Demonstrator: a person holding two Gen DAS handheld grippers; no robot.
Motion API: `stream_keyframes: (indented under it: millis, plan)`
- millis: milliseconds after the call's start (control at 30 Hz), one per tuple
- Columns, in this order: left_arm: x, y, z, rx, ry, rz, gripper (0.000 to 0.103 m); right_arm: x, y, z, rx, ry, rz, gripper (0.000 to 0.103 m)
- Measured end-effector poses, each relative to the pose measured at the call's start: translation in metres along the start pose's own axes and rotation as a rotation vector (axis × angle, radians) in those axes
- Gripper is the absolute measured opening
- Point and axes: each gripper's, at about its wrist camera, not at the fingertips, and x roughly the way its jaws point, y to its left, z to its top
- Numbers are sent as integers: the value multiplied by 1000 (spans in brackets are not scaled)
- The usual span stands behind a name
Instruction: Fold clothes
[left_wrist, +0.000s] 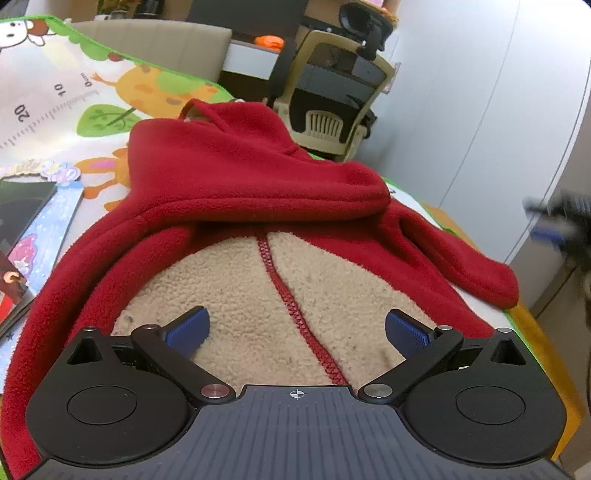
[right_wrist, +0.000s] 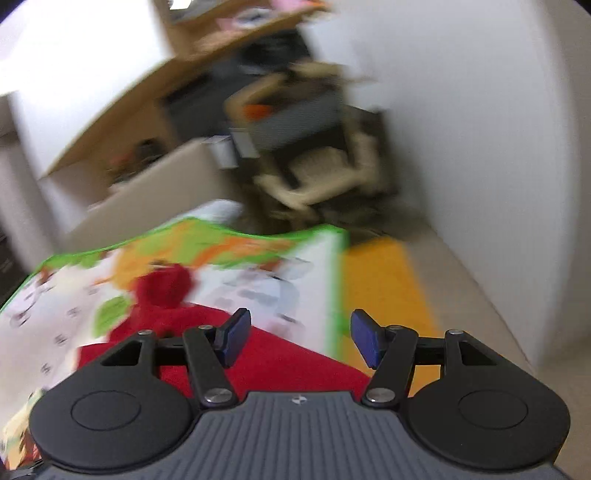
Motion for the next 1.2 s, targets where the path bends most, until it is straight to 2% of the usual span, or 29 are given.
stream_keyframes:
  millis: [67, 200, 267, 300, 333, 433, 567, 667, 700, 767, 867, 900, 1000, 1067, 1133, 1200]
  plan:
    - [1, 1, 0, -4, -2, -3, 103, 0, -24, -15, 98, 49, -18, 61]
    - [-1, 2, -1, -17, -8, -14, 103, 21, -36, -44, 227, 121, 75, 60]
    - [-2, 2, -1, -19, -10, -17, 103, 36, -20, -45, 190, 143, 121, 40]
    - [-3, 2, -1, -20, -11, -18, 103, 44, -4, -41, 135, 148, 129, 22]
    - [-3, 2, -1, -21, -12, -19, 103, 51, 11, -37, 80, 153, 138, 9]
    - [-4, 3, -2, -25, -16, -24, 103, 54, 77, -7, -128, 74, 175, 8]
    - [-5, 6, -2, -46, -27, -39, 103, 47, 177, 41, -288, -43, 348, 8]
    - [-5, 6, -2, -48, -29, -40, 103, 60, 263, 43, -408, -16, 499, 8]
    - [-4, 5, -2, -48, -29, -39, 103, 68, 289, 36, -450, 10, 539, 8]
    - [-4, 5, -1, -45, -27, -38, 103, 96, 336, 3, -538, 113, 580, 9]
    - [-3, 3, -1, -29, -16, -31, 103, 141, 381, -54, -631, 303, 594, 18]
    - [-3, 2, -1, -22, -11, -27, 103, 157, 396, -74, -661, 367, 597, 27]
    - [-1, 0, 0, -4, -1, -19, 103, 153, 401, -78, -671, 421, 634, 29]
    - [-1, 1, 0, -9, 1, -23, 103, 147, 401, -78, -670, 446, 660, 40]
    - [-1, 2, 1, -13, 3, -28, 103, 117, 384, -55, -641, 364, 726, 80]
    - [-1, 3, 2, -12, 11, -27, 103, 84, 350, -26, -612, 225, 758, 95]
